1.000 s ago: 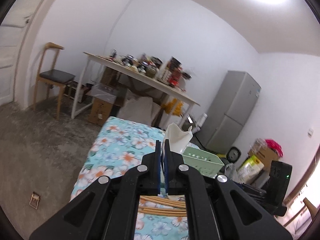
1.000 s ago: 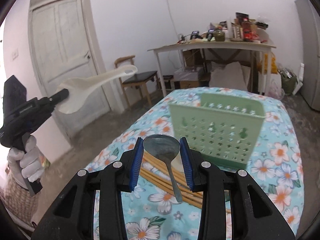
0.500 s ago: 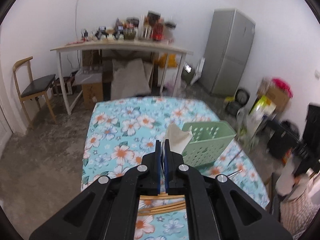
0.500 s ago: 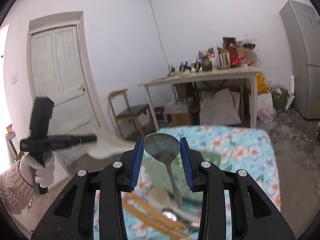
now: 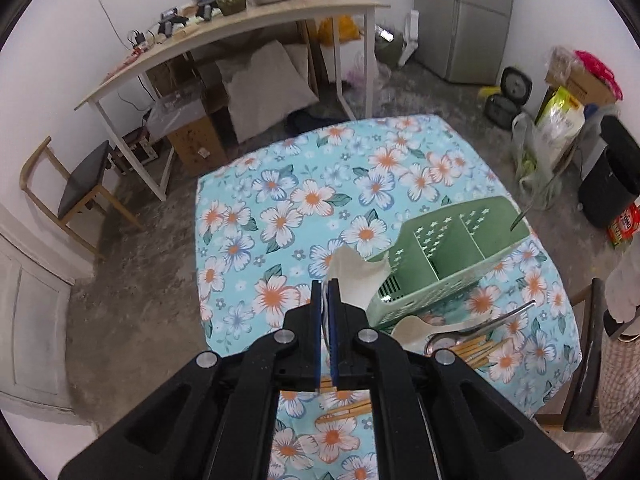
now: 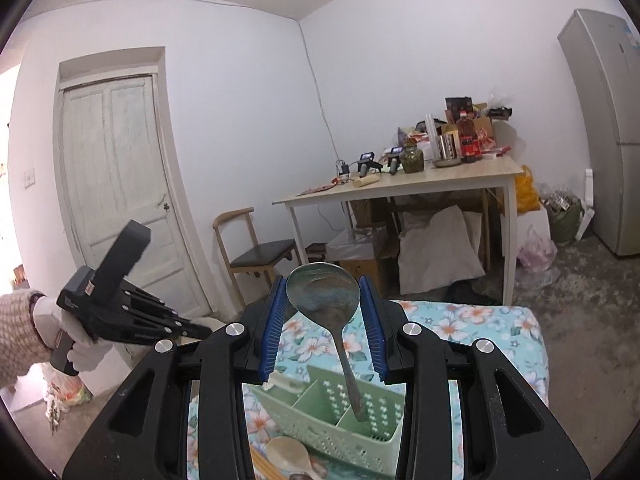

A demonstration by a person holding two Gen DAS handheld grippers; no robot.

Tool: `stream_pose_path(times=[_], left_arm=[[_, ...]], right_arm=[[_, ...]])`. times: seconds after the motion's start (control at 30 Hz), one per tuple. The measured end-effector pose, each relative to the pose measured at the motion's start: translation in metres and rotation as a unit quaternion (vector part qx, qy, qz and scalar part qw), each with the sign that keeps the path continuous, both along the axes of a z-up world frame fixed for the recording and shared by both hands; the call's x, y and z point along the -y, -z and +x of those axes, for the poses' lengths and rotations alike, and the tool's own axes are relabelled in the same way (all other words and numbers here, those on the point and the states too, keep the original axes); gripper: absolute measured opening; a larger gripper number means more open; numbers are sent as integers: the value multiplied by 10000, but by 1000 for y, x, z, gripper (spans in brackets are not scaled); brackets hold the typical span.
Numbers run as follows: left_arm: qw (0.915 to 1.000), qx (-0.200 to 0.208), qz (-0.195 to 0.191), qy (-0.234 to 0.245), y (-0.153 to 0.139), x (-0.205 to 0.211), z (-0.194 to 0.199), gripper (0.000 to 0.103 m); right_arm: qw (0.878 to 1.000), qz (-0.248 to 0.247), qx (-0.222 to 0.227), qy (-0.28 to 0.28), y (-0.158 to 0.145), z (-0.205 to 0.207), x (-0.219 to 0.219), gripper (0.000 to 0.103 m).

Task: Organize utensils
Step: 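Lower the spoon into the green caddy with right while left lowers the paddle in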

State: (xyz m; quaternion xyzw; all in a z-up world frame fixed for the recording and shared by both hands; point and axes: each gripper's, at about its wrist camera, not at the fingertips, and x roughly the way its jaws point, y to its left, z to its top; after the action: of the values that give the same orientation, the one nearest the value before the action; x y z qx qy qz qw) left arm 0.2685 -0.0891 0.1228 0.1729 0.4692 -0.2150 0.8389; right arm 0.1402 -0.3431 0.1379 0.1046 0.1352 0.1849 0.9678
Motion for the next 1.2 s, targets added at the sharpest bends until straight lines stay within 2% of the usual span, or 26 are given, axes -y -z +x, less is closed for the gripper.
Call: stream_pose_path(times=[0.2, 0.27, 0.33, 0.43, 0.53, 0.67, 0.77, 0.87, 1.0, 1.2], left_arm=[[9999, -132, -37, 12, 15, 21, 16, 6], [9994, -217, -275, -12, 19, 22, 22, 10], [9981, -293, -530, -102, 22, 20, 27, 20], [9954, -229, -912, -206, 18, 14, 30, 29], [9896, 6, -1399, -343, 7, 3, 30, 35], [9803, 334, -1866, -561, -3, -21, 20, 39], [9730, 525, -2129, -721, -4, -40, 7, 43], [9608, 597, -2516, -997, 7, -65, -10, 46], [9508, 607, -2772, -1246, 28, -87, -31, 46], [9483, 740, -2791, -1319, 52, -94, -63, 47]], right_arm=[[9997, 147, -216, 16, 9, 19, 10, 34], [9994, 157, -298, 27, 13, 25, 11, 34], [9991, 162, -388, 42, 17, 30, 11, 35], [9983, 193, -545, 9, 25, 38, 11, 34], [9975, 128, -697, 24, 36, 46, 8, 34], [9957, 26, -929, 21, 51, 56, 4, 35], [9937, -68, -1123, 15, 62, 60, 1, 35], [9925, -193, -1203, 41, 69, 59, -3, 35], [9926, -269, -1184, 50, 66, 53, -5, 41], [9934, -127, -1128, 187, 58, 36, 5, 44]])
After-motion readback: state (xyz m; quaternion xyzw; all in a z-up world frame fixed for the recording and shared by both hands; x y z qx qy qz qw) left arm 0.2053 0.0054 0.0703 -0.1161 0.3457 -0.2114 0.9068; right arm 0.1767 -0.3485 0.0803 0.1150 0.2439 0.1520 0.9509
